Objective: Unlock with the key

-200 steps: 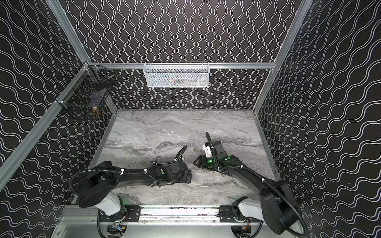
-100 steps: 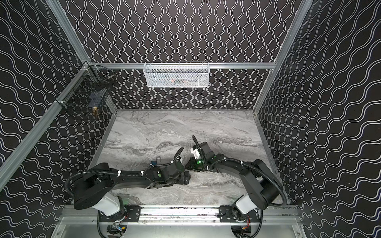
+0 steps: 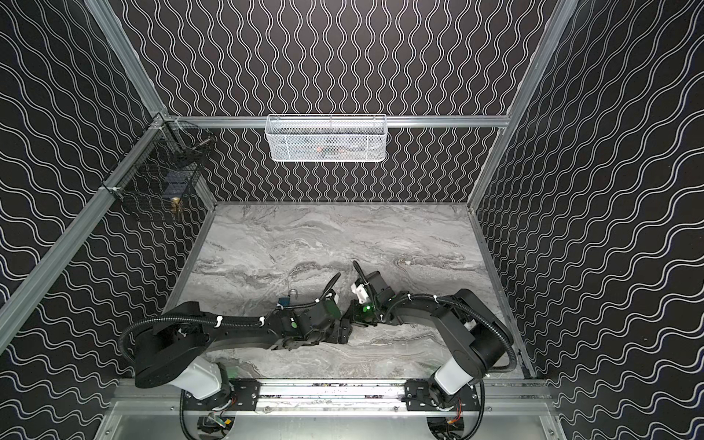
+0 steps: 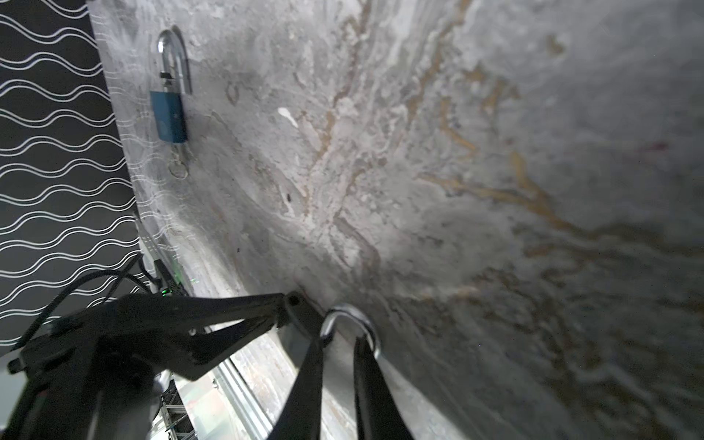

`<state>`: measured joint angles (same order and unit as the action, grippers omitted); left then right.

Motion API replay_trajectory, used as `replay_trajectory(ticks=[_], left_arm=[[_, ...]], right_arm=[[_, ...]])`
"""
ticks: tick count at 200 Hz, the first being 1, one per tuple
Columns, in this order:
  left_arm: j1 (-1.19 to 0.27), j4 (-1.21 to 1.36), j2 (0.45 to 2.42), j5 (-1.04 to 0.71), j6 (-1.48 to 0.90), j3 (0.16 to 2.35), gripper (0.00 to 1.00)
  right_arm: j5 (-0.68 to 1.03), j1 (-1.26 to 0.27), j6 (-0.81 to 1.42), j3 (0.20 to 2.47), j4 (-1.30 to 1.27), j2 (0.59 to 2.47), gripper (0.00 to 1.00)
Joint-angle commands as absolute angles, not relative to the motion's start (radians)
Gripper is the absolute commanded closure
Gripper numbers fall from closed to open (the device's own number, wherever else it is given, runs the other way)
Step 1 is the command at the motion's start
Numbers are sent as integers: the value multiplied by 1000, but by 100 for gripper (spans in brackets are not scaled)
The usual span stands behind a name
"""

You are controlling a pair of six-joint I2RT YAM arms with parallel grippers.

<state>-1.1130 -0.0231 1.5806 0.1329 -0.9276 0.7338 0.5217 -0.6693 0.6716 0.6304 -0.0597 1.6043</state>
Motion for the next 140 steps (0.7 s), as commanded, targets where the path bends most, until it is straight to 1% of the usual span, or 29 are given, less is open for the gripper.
replay_trajectory(ticks=[1, 20, 49, 80, 96, 119, 140], left_arm=[[-1112, 13, 1577, 140, -934, 734, 11], [-1112, 14, 1566, 146, -939, 730, 11], [-1111, -39, 1514, 175, -928, 730, 6], [-1099, -58, 1394, 201, -886, 703, 4], [-1088, -112, 1320, 235, -851, 700, 3], [-1045, -283, 1204, 339, -812, 723, 2], [-928, -397, 1117, 424, -738, 732, 1]], right_arm=[[531, -676, 670, 625, -71, 1626, 82], [521, -676, 669, 637, -65, 1648, 82], [483, -676, 655, 650, -21, 1628, 82], [500, -676, 657, 651, -14, 1526, 75], [485, -670, 650, 665, 16, 1451, 69], [418, -620, 614, 691, 126, 1354, 59], [298, -516, 550, 721, 250, 1258, 47]])
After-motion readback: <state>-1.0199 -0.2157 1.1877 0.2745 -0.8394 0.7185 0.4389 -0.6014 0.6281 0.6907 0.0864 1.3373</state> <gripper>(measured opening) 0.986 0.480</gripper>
